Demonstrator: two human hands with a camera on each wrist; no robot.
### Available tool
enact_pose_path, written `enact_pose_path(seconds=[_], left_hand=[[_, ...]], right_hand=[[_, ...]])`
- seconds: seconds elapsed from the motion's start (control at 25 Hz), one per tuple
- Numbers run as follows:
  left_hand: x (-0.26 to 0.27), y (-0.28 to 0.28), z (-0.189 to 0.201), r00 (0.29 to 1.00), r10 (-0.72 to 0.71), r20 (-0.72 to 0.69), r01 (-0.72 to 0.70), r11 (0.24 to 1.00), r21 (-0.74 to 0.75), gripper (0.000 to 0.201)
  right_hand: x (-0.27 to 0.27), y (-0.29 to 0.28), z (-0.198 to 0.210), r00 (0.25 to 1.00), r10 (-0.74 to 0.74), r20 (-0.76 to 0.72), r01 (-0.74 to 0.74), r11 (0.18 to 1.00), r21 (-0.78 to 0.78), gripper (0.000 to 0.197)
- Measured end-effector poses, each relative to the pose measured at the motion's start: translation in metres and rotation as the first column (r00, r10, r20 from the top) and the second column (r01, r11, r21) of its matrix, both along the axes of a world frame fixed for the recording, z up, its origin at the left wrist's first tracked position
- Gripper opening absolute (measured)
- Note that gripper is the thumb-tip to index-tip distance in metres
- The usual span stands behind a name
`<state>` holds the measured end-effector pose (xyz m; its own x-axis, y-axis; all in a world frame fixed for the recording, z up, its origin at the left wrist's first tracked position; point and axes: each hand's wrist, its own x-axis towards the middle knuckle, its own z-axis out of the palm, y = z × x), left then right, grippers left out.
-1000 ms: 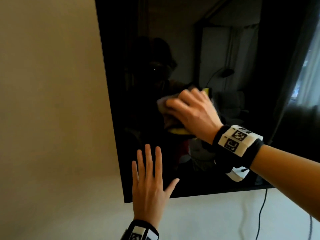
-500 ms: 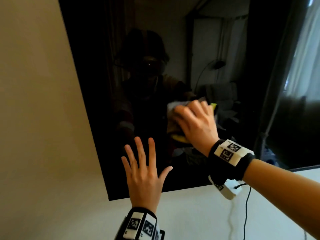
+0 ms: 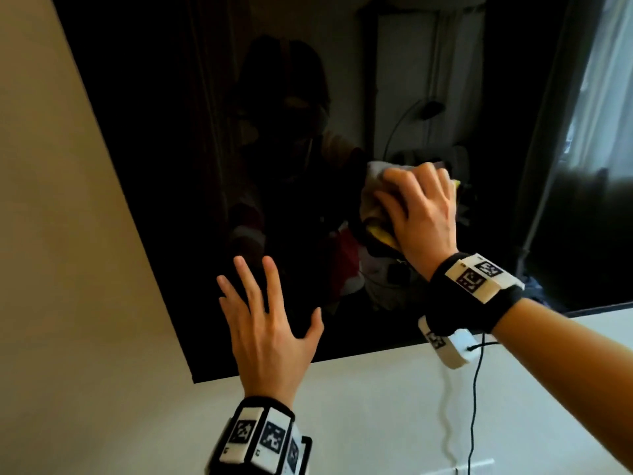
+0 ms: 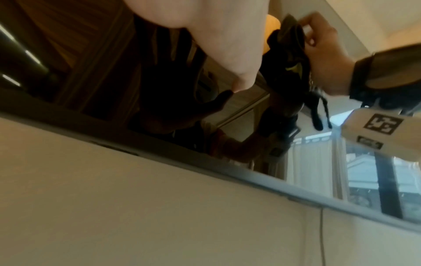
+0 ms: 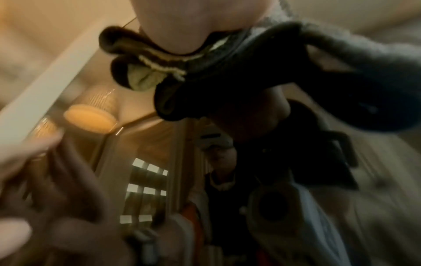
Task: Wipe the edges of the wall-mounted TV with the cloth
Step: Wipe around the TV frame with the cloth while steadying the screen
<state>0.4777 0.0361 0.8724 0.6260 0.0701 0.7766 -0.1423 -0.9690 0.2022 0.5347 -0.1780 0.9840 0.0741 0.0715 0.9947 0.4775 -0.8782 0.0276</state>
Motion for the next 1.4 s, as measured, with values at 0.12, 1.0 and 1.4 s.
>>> enact_pose_path(seconds=[0.12,1.0,1.4], left_hand=[[-0.003,-0.030,0.009,1.000,-0.020,-0.012,0.020,0.999,0.037,0.101],[-0.010,-0.148,0.030,0.992,-0.105,-0.072,0.112,0.988,0.105,0.119],[0.008,-0.175,0.016,0.997,0.001,-0.072,0.011,0.985,0.170,0.111]], right_hand=[[-0.005,0.015,-0.027,1.000,-0.015,-0.012,0.015,0.999,-0.045,0.013],[0.002,-0.144,-0.005,0.999,-0.012,-0.034,0.022,0.955,0.297,0.013],[0.003,-0.191,-0.034,0.996,-0.063,-0.059,0.072,0.982,0.172,0.014]])
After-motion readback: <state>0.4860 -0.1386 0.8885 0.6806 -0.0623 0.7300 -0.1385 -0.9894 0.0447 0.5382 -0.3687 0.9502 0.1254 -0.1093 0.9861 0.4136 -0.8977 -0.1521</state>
